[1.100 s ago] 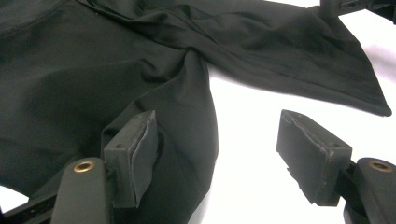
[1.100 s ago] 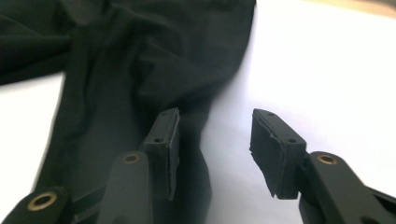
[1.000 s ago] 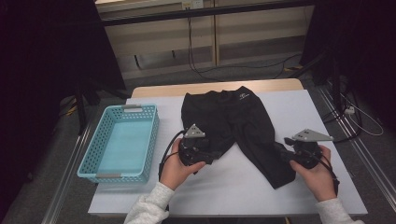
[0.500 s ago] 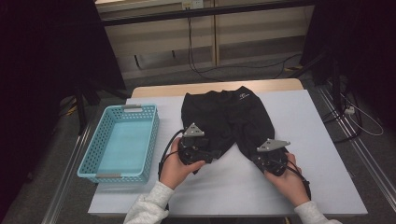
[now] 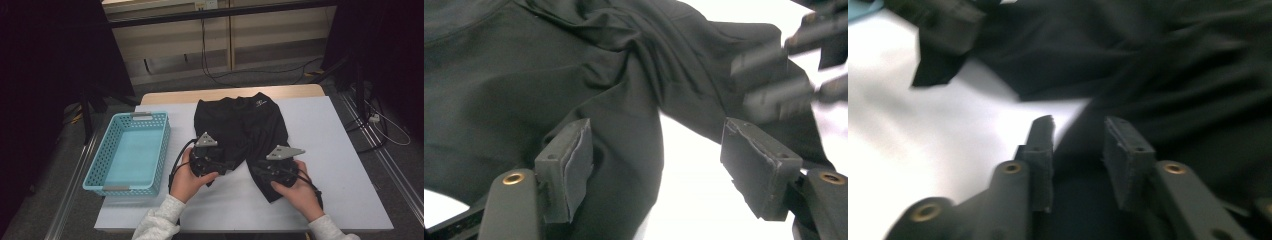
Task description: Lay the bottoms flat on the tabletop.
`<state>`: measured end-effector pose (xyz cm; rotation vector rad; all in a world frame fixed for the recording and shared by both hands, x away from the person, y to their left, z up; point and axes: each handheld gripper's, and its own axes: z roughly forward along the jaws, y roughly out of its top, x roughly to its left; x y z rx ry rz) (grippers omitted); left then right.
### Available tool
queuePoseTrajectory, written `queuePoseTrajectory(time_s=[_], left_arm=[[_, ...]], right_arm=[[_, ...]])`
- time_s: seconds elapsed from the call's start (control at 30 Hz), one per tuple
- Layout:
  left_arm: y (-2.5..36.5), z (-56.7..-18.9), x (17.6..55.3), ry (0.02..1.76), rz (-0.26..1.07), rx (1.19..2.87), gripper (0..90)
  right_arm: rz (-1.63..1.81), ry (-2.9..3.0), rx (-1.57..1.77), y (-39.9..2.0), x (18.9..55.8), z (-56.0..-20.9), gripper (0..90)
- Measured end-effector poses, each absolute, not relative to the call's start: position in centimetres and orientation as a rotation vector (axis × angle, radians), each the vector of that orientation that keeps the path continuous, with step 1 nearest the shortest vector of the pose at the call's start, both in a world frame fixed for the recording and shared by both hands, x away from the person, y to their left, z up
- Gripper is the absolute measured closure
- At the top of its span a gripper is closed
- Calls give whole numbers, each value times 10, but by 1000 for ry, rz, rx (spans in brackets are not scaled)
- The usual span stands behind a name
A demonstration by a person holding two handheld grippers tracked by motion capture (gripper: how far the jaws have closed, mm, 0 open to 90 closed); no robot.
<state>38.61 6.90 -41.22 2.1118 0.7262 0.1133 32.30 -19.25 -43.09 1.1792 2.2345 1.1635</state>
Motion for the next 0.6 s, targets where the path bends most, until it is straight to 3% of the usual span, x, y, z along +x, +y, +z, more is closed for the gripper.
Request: queuePoseTrajectory(time_s=[0.23,0.6], left_arm=[[68,-412,387,721,111,2113,293],[63,-411,387,709,109,2119,292]], right_arm=[[1129,2007,1336,-256,320,-420,478],[1001,1943,1504,-303,322,-441,504]])
